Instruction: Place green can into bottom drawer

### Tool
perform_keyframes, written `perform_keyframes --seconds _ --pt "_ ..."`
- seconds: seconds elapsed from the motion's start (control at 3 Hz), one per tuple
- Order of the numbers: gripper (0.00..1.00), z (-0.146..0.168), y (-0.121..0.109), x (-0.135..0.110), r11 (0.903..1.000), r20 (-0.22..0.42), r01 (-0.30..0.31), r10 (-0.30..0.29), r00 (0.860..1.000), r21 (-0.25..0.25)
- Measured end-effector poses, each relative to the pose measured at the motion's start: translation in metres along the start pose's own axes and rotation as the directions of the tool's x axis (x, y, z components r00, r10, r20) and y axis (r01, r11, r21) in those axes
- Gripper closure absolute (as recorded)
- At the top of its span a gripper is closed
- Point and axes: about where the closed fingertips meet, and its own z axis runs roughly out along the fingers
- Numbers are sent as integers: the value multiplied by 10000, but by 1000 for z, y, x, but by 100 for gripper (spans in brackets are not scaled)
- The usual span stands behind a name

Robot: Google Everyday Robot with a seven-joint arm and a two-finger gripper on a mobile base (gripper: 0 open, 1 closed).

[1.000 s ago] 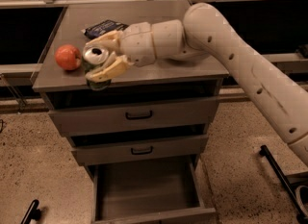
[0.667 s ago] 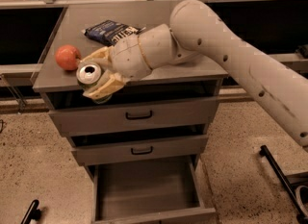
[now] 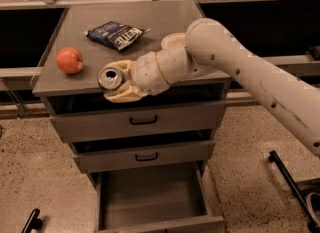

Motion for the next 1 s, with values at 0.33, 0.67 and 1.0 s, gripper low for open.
perform_keyframes --seconds 0.33,0.67,1.0 --pt "100 0 0 0 10000 0 1 -1 10000 -1" --pt "100 1 6 -6 9971 37 355 -353 9994 -667" --pt "100 -11 46 -6 9830 -308 -111 55 9995 -1834"
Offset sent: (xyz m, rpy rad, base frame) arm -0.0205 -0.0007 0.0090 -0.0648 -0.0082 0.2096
